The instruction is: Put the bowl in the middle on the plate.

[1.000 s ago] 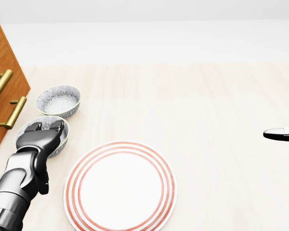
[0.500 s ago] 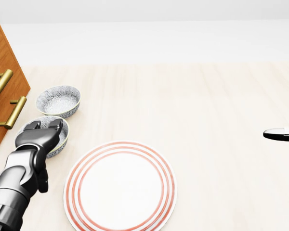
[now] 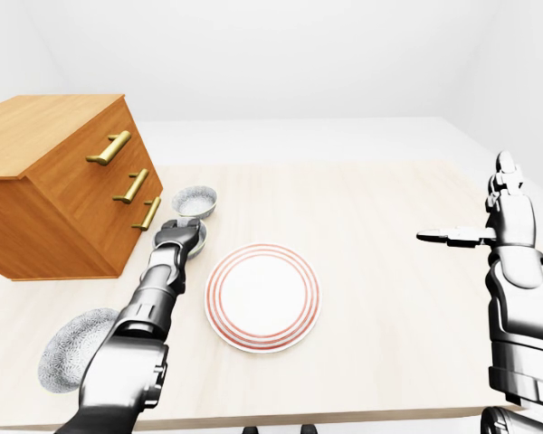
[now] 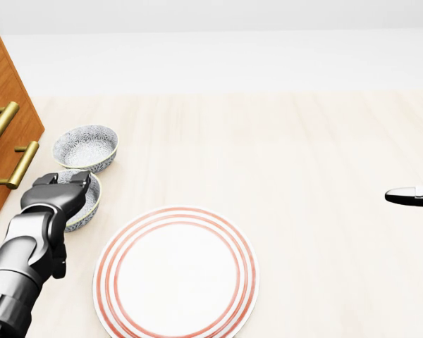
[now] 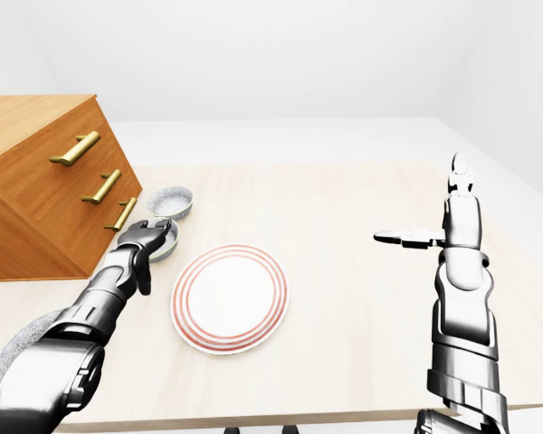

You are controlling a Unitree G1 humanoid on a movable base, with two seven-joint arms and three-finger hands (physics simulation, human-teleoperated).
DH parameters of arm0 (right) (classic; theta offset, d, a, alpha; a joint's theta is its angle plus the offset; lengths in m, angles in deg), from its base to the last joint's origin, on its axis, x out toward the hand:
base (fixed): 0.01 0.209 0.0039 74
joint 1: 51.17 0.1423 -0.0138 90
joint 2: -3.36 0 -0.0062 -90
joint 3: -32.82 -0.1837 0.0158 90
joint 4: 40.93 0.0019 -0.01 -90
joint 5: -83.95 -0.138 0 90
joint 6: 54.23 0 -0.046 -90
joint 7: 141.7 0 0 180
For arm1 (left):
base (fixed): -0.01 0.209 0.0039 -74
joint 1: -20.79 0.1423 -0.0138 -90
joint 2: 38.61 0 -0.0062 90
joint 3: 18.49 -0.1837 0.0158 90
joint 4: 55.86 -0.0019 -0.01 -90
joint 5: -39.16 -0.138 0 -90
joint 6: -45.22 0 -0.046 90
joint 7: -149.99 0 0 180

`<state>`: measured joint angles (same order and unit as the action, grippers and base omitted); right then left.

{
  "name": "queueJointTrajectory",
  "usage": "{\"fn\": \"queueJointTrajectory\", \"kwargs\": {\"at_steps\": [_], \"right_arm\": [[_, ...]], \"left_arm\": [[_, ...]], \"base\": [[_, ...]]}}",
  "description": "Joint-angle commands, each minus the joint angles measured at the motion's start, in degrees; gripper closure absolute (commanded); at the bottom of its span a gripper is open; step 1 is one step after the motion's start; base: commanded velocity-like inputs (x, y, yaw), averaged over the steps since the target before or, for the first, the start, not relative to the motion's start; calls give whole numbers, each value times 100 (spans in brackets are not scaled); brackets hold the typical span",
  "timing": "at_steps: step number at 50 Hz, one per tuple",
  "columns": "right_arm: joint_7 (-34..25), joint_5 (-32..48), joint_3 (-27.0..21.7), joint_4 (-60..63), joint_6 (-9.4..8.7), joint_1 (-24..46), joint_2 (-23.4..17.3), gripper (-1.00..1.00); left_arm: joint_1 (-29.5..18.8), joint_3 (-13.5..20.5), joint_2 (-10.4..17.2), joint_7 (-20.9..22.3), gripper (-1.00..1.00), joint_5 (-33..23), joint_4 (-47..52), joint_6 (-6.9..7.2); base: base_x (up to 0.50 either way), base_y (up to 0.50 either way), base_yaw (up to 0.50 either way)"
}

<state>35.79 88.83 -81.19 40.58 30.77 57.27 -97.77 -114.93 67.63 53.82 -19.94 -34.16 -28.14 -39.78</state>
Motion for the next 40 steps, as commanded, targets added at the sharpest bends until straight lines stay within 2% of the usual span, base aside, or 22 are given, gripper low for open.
{"fn": "queueJointTrajectory", "kwargs": {"at_steps": [1, 12, 24, 40], "right_arm": [[8, -1, 10, -15, 0, 9, -5, -100], [4, -4, 1, -25, 0, 2, -5, -100], [-3, 1, -1, 11, 0, -3, -5, -100], [-4, 0, -1, 20, 0, -7, -1, -100]], "left_arm": [[-23, 16, -8, 107, -100, -76, 15, 0], [16, 10, -22, 128, -100, -77, 26, 0], [393, 21, -69, 179, -100, -12, 170, 0], [407, -2, -109, 239, -100, -30, 180, 0]], "base": [[0, 0, 0], [0, 0, 0], [0, 0, 0], [0, 0, 0]]}}
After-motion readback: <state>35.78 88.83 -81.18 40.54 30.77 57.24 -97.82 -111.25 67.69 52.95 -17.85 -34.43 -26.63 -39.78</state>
